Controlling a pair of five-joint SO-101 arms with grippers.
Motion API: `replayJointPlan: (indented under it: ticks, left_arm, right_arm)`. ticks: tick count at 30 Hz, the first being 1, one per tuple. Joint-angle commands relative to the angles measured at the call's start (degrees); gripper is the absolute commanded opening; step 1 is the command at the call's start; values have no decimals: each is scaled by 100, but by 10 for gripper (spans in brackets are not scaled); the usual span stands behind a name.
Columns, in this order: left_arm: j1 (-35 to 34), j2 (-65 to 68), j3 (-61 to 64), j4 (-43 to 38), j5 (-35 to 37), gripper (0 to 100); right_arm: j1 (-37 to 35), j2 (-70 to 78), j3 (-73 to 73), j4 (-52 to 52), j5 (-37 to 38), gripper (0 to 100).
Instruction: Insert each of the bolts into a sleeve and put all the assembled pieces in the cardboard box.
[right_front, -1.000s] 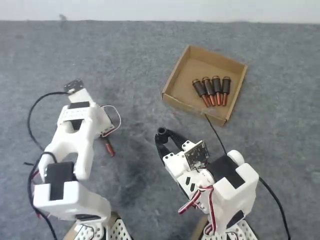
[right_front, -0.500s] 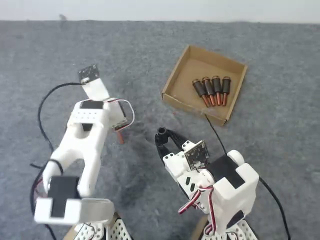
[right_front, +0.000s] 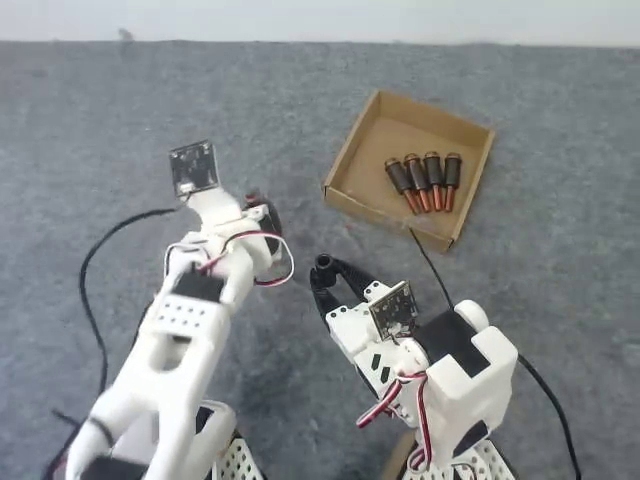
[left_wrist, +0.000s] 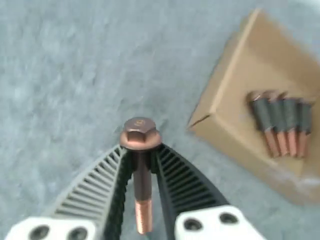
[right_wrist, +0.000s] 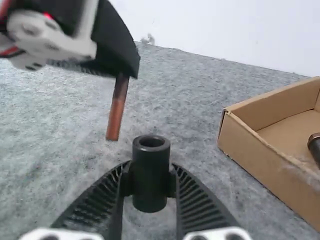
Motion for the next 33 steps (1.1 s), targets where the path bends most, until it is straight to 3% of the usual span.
replayJointPlan:
  ticks: [1, 6, 11, 16, 33]
  left_arm:
    - [88, -1037, 242, -580, -9, 12]
    - [554, -1626, 470, -580, -26, 12]
    - [1178, -2119, 840, -580, -853, 12]
    - [1512, -2708, 1182, -589, -914, 12]
    - [1644, -3912, 1332, 9, -905, 12]
  right_arm:
    - [-4, -22, -79, 22, -26, 6]
    - [-4, -22, -79, 22, -26, 6]
    - [-4, -22, -79, 22, -26, 6]
    - [-4, -22, -79, 22, -26, 6]
    - [4, -22, -79, 22, -35, 6]
